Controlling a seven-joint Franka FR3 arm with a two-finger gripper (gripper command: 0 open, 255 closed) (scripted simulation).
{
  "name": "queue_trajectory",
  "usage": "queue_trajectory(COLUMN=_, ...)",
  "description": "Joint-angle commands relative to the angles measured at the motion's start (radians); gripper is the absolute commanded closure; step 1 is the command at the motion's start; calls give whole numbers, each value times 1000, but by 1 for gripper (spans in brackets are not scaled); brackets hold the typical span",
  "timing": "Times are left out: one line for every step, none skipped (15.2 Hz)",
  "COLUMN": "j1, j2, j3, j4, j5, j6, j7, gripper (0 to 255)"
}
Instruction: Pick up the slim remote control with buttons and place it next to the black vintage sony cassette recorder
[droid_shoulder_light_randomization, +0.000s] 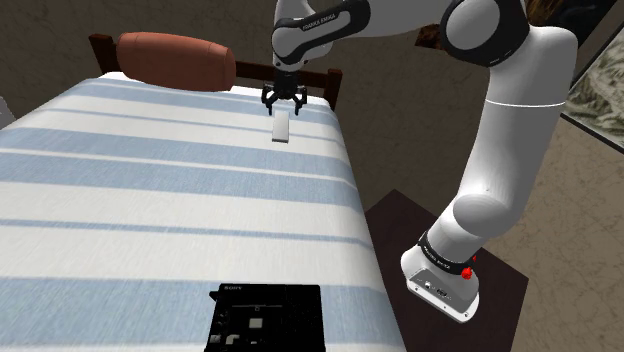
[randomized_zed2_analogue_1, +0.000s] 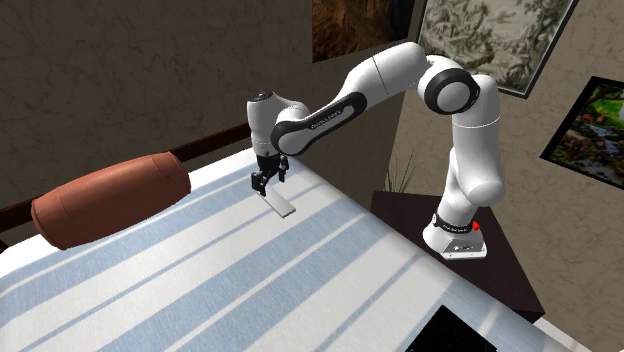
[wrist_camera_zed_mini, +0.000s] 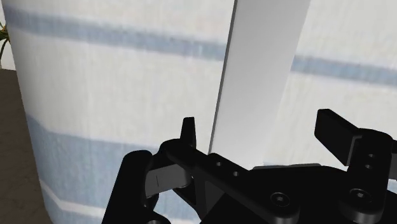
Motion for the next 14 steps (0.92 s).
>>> queue_trajectory(j1=-1, j2=44, j3=-4, j4=34, j5=-2, j6=9, j7=7, gripper=0)
queue_trajectory(j1=-1, j2=50, j3=-5, j4=28, j5=-3, j6=20, j7=8, gripper=0)
queue_trajectory(j1=-1, j2=55, j3=-5, j4=22, j5=-4, j6=32, j7=8, gripper=0)
queue_trajectory(j1=-1, j2=61, j3=-5, j4=16, j5=-4, j6=43, j7=9, gripper=0)
queue_trajectory(j1=-1, j2=67, j3=-6, j4=11, j5=-5, j6=54, j7=9, gripper=0)
queue_trajectory(j1=-1, j2=73, j3=-6, j4=6, j5=-6, j6=65, j7=10, gripper=0)
queue_trajectory(j1=0, j2=79, j3=-7, j4=1, j5=-6, j6=76, j7=10, gripper=0)
queue_trajectory(j1=0, j2=82, j3=-7, j4=-2, j5=-7, j6=83, j7=10, gripper=0)
queue_trajectory(j1=0, j2=83, j3=-7, j4=-2, j5=-7, j6=82, j7=10, gripper=0)
queue_trajectory(j1=0, j2=83, j3=-7, j4=-1, j5=-7, j6=82, j7=10, gripper=0)
queue_trajectory(j1=0, j2=83, j3=-7, j4=-1, j5=-7, j6=82, j7=10, gripper=0)
queue_trajectory(j1=0, j2=83, j3=-7, j4=-1, j5=-7, j6=82, j7=10, gripper=0)
queue_trajectory(j1=0, j2=83, j3=-7, j4=-1, j5=-7, j6=82, j7=10, gripper=0)
queue_trajectory(j1=0, j2=83, j3=-7, j4=-1, j5=-7, j6=82, j7=10, gripper=0)
